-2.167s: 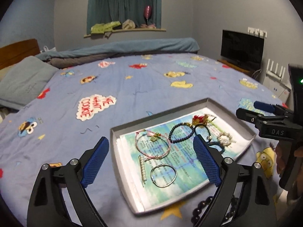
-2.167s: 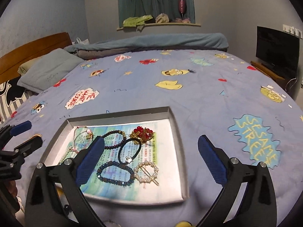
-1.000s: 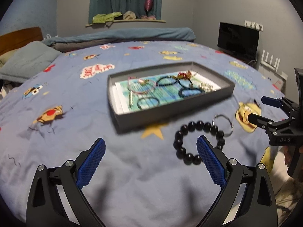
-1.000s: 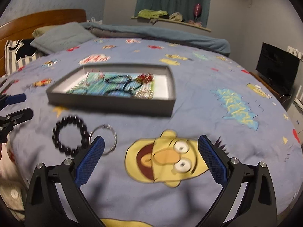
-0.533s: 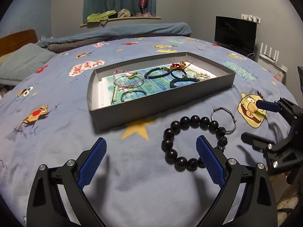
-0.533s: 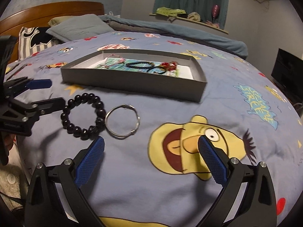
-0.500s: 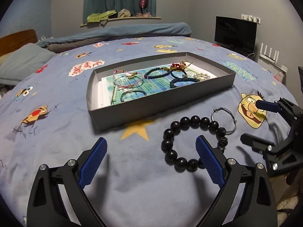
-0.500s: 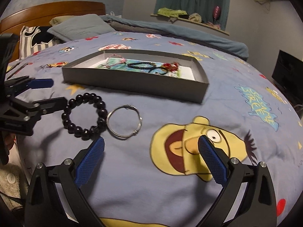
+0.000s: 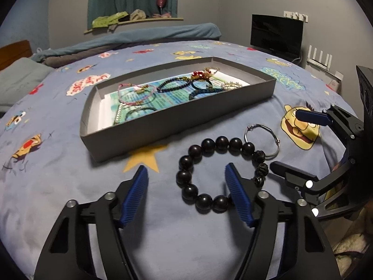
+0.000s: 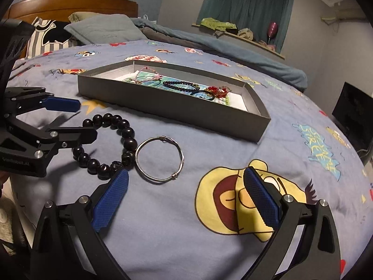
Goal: Organize jewelry
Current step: 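Close the left gripper on the large black bead bracelet, then close the right gripper on the silver ring bangle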
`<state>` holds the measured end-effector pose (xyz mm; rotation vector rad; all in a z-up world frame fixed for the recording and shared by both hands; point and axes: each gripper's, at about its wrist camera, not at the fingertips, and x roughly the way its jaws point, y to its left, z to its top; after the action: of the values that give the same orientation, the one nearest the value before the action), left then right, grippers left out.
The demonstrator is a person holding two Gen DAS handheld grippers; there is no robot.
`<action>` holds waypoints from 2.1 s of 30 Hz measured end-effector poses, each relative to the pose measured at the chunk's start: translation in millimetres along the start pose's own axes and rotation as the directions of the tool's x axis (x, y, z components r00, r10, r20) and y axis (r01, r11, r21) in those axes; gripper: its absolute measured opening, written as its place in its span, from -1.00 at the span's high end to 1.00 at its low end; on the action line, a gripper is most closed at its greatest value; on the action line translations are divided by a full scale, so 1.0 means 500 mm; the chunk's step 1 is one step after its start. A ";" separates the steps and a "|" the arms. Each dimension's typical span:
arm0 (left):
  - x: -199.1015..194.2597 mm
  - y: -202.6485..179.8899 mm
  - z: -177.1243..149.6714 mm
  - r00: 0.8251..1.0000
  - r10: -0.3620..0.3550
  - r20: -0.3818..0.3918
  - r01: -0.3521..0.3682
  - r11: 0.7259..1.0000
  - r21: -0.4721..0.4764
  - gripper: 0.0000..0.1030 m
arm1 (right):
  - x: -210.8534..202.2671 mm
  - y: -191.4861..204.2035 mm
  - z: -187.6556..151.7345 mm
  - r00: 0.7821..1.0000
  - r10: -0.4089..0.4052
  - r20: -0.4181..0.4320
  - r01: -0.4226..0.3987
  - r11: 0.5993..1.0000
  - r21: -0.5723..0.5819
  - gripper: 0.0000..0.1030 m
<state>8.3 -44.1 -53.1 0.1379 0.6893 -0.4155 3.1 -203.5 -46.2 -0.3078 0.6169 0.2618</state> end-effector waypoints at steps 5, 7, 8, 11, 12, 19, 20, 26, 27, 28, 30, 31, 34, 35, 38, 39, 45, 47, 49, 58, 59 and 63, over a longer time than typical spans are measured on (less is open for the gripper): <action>0.015 -0.001 -0.005 1.000 -0.014 -0.027 0.014 1.000 0.006 -0.12 | 0.012 0.012 0.005 1.000 0.008 -0.007 -0.009 1.000 -0.027 -0.71; 0.022 0.004 -0.005 0.999 -0.009 -0.040 0.008 1.000 -0.004 -0.02 | 0.020 0.015 0.010 1.000 0.011 -0.010 -0.011 0.999 -0.033 -0.64; 0.023 0.008 -0.005 0.999 -0.010 -0.043 0.010 1.000 -0.012 0.00 | 0.024 0.017 0.015 1.000 0.019 -0.014 -0.019 0.999 -0.033 -0.57; 0.025 0.019 -0.006 0.999 -0.008 -0.053 0.006 1.000 -0.030 0.12 | 0.031 0.023 0.025 0.999 0.033 -0.008 -0.034 0.999 -0.037 -0.49; 0.024 0.023 -0.006 0.999 -0.007 -0.054 0.005 0.999 -0.033 0.15 | 0.033 0.025 0.028 0.999 0.038 -0.008 -0.039 0.998 -0.041 -0.44; 0.023 0.028 -0.007 0.998 -0.004 -0.059 0.002 0.999 -0.036 0.17 | 0.047 0.034 0.034 0.995 0.095 -0.019 -0.096 0.995 -0.038 -0.05; 0.024 0.028 -0.007 0.998 -0.005 -0.060 0.003 0.999 -0.036 0.17 | 0.046 0.033 0.033 0.995 0.101 -0.017 -0.101 0.994 -0.030 0.07; 0.023 0.036 -0.006 0.999 -0.001 -0.054 -0.002 0.999 -0.043 0.71 | 0.035 0.015 0.028 0.993 0.120 -0.006 -0.120 0.993 0.015 0.08; 0.020 0.038 -0.006 0.999 -0.005 -0.049 0.003 0.999 -0.047 0.71 | 0.033 0.011 0.028 0.993 0.120 -0.004 -0.120 0.993 0.022 0.08; 0.017 0.039 -0.005 0.999 -0.009 -0.046 0.007 0.999 -0.048 0.71 | 0.030 0.006 0.027 0.993 0.120 0.000 -0.120 0.992 0.032 0.08; 0.008 0.039 -0.005 0.999 -0.008 -0.037 0.006 0.999 -0.036 0.71 | 0.026 -0.003 0.028 0.993 0.117 0.005 -0.118 0.992 0.050 0.08; 0.002 0.038 -0.004 1.000 -0.006 -0.031 0.006 1.000 -0.024 0.71 | 0.023 -0.009 0.029 0.994 0.113 0.007 -0.113 0.992 0.062 0.08; -0.015 0.038 0.002 1.000 0.009 -0.006 -0.009 1.000 0.003 0.71 | 0.017 -0.025 0.035 0.994 0.110 0.014 -0.111 0.990 0.090 0.08; -0.025 0.040 0.007 1.000 0.010 0.005 -0.010 1.000 0.006 0.71 | 0.014 -0.030 0.038 0.994 0.108 0.016 -0.109 0.989 0.096 0.08; -0.051 0.051 0.026 0.999 0.001 0.037 -0.001 1.000 0.006 0.71 | 0.008 -0.041 0.050 0.994 0.107 0.023 -0.108 0.989 0.098 0.08; -0.060 0.055 0.035 0.999 -0.003 0.047 0.003 1.000 0.010 0.71 | 0.005 -0.043 0.055 0.994 0.104 0.027 -0.107 0.990 0.095 0.08; -0.100 0.060 0.075 0.995 -0.030 0.093 0.027 0.999 0.032 0.71 | -0.008 -0.066 0.102 0.992 0.110 0.059 -0.116 0.986 0.117 0.08; -0.116 0.061 0.091 0.993 -0.042 0.113 0.038 0.999 0.039 0.71 | -0.009 -0.072 0.124 0.992 0.102 0.069 -0.109 0.987 0.120 0.08; -0.135 0.063 0.111 0.988 -0.059 0.142 0.054 0.998 0.039 0.71 | -0.009 -0.074 0.144 0.992 0.098 0.079 -0.107 0.987 0.122 0.08; -0.124 0.077 0.198 0.979 -0.082 0.187 0.079 0.997 0.022 0.71 | 0.012 -0.085 0.202 0.991 0.091 0.098 -0.105 0.983 0.153 0.08; -0.114 0.079 0.207 0.978 -0.095 0.185 0.093 0.996 0.014 0.71 | 0.018 -0.086 0.206 0.992 0.092 0.092 -0.105 0.982 0.155 0.08; -0.071 0.076 0.222 0.980 -0.120 0.157 0.123 0.992 -0.006 0.71 | 0.050 -0.088 0.217 0.994 0.090 0.060 -0.099 0.982 0.159 0.08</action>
<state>64.8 -26.4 54.2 0.0474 0.5478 -0.5324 94.2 -201.6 31.5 -0.1148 0.5972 0.3081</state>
